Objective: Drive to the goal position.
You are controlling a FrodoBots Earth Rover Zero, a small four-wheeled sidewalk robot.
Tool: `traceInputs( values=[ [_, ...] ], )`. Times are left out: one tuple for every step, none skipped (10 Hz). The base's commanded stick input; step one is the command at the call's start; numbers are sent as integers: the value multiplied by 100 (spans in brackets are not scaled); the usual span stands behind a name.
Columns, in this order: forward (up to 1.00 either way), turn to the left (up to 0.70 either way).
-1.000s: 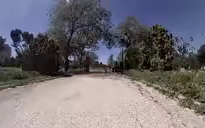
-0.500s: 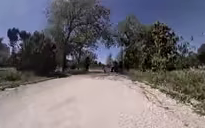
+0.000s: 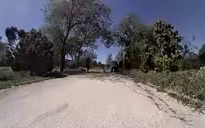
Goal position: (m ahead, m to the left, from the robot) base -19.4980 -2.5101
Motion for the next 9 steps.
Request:
traceInputs(
  values=[
    [70,3],
    [70,17],
    [70,15],
    [70,12],
    [70,8],
    [70,5],
    [70,1],
    [70,1],
    [70,1]
  ],
)
